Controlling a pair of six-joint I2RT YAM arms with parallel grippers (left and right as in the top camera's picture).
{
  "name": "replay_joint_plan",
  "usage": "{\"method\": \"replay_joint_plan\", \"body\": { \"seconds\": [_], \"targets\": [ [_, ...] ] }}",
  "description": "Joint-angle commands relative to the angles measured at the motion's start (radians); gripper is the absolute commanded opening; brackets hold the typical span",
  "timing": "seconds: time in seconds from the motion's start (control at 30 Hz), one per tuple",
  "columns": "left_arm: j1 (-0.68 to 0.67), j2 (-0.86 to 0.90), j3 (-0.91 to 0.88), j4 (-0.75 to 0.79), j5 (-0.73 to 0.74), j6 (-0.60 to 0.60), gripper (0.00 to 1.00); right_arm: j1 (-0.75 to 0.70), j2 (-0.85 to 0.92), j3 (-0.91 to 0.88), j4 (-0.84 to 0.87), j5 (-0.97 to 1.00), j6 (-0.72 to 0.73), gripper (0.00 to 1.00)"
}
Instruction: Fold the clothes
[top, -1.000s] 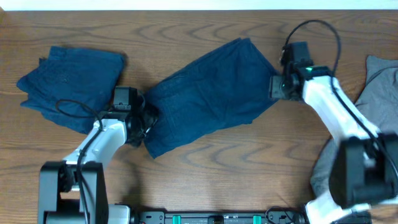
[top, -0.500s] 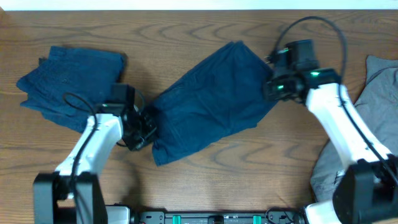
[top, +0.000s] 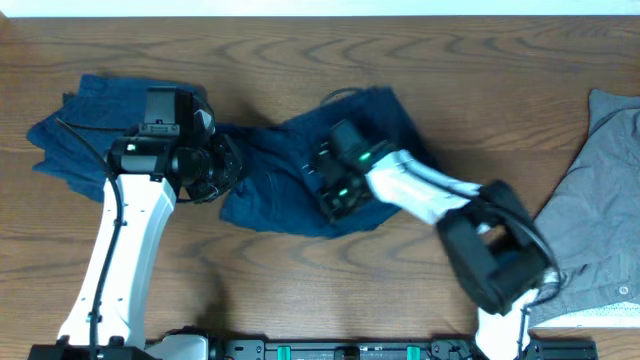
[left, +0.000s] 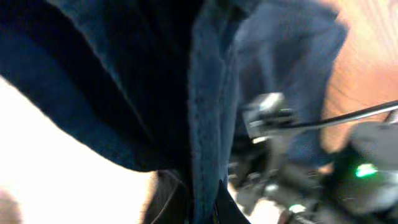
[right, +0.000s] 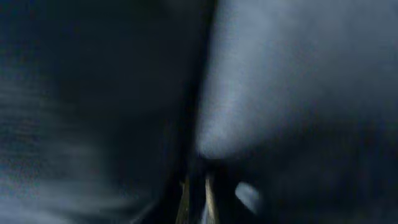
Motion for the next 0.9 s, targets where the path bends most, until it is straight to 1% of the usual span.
{"method": "replay_joint_plan", "body": {
  "seconds": [0.0, 0.03, 0.1, 0.13, 0.23, 0.33, 0.47, 0.53, 0.6, 0.67, 0.77, 0.87],
  "targets": [
    [0.006, -0.013, 0.05, 0.002, 0.04, 0.015, 0.06, 0.093, 0.039, 0.004, 0.084, -0.044, 0.084, 0.13],
    [0.006, -0.013, 0.056, 0.005, 0.04, 0.009, 0.06, 0.111, 0.038, 0.004, 0.109, -0.043, 0.086, 0.15],
    [0.006, -0.013, 0.074, 0.016, 0.049, 0.005, 0.06, 0.144, 0.033, 0.008, 0.154, -0.031, 0.085, 0.23],
    [0.006, -0.013, 0.082, 0.022, 0.06, 0.005, 0.06, 0.152, 0.03, 0.014, 0.158, -0.014, 0.085, 0.25],
    [0.006, -0.013, 0.11, 0.027, 0.083, 0.005, 0.06, 0.139, 0.002, 0.048, 0.105, 0.087, 0.086, 0.31],
    [0.006, -0.015, 0.114, 0.027, 0.082, 0.006, 0.06, 0.08, -0.065, 0.085, -0.008, 0.201, 0.086, 0.38],
    [0.005, -0.015, 0.113, 0.015, 0.082, 0.009, 0.06, -0.032, -0.18, 0.093, -0.17, 0.333, 0.085, 0.38],
    [0.002, -0.015, 0.113, 0.008, 0.082, 0.009, 0.06, -0.099, -0.223, 0.092, -0.28, 0.378, 0.081, 0.38],
    [-0.005, -0.015, 0.113, 0.008, 0.082, 0.009, 0.06, -0.151, -0.236, 0.09, -0.37, 0.404, 0.078, 0.37],
    [-0.017, -0.015, 0.113, 0.009, 0.082, 0.009, 0.06, -0.197, -0.233, 0.082, -0.447, 0.423, 0.045, 0.36],
    [-0.047, -0.015, 0.113, 0.009, 0.082, 0.008, 0.06, -0.254, -0.225, 0.033, -0.473, 0.436, 0.028, 0.35],
    [-0.096, -0.013, 0.113, 0.016, 0.082, 0.008, 0.06, -0.28, -0.224, -0.05, -0.419, 0.436, 0.028, 0.33]
  ]
}}
